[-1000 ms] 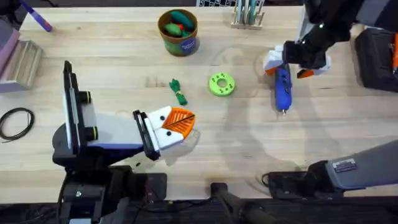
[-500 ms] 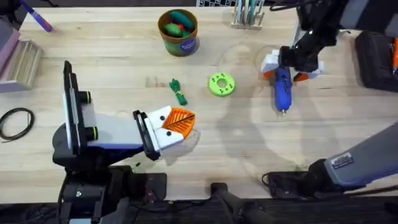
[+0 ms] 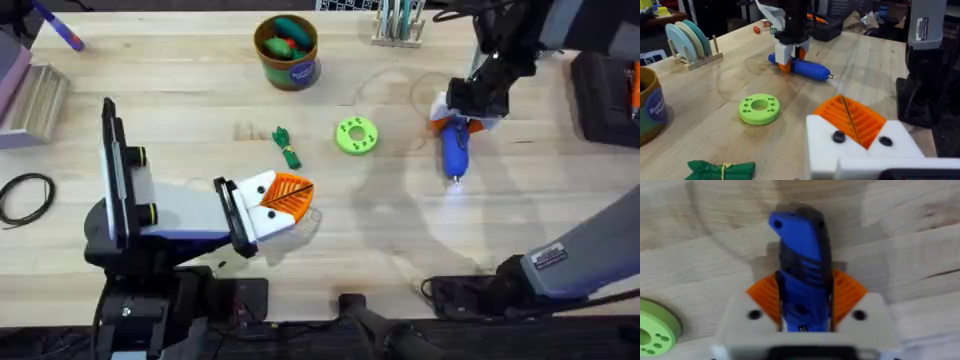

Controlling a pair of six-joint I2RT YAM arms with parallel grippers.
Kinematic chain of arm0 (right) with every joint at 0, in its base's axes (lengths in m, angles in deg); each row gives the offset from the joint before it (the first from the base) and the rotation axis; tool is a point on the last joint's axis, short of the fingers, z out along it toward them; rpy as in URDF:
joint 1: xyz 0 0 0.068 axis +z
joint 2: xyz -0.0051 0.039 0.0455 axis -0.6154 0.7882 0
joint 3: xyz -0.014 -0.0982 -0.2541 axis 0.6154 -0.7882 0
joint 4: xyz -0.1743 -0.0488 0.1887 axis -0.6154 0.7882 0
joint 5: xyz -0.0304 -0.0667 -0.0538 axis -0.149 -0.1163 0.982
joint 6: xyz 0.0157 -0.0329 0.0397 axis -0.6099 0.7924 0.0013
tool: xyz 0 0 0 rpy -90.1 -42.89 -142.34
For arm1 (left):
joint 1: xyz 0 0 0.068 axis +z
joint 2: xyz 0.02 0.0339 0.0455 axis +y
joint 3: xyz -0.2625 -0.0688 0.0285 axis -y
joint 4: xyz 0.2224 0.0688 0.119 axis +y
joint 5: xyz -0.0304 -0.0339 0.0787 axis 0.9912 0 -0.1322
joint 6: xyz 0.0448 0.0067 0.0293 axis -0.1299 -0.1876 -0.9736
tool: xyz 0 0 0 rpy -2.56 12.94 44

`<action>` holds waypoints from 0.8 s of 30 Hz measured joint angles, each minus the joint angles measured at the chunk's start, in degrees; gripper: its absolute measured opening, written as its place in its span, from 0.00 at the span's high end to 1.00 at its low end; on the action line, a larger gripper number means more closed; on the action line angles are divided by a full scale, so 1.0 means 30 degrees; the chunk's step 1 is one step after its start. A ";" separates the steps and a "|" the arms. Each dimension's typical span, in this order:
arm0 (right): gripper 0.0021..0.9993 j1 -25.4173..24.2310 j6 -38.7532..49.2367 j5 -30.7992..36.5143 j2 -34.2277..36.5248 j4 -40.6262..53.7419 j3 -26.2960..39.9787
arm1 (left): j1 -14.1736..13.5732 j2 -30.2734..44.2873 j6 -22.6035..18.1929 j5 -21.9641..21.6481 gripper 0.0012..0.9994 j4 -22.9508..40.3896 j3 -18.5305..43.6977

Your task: Pick up the gripper from the table and insert it into the empty holder that is missing its gripper. Then pick up a screw, insert it into the mounting hole, and use the screwdriver to tighten it. Finally, clean up the table by picking up the vegetable and placing it into the bucket.

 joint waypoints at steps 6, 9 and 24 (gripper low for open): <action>0.98 -0.0088 0.0203 0.0167 0.0124 -0.0108 0.0000 | 0.0000 0.0000 0.0000 0.0007 0.99 0.0000 0.0000; 0.98 -0.0088 0.0397 0.0178 0.0077 -0.0103 0.0000 | 0.0000 0.0000 0.0000 0.0007 0.99 0.0000 0.0000; 0.98 0.1579 0.0547 -0.0056 -0.7283 -0.2135 0.0823 | 0.0000 0.0000 0.0000 0.0006 0.99 0.0000 0.0000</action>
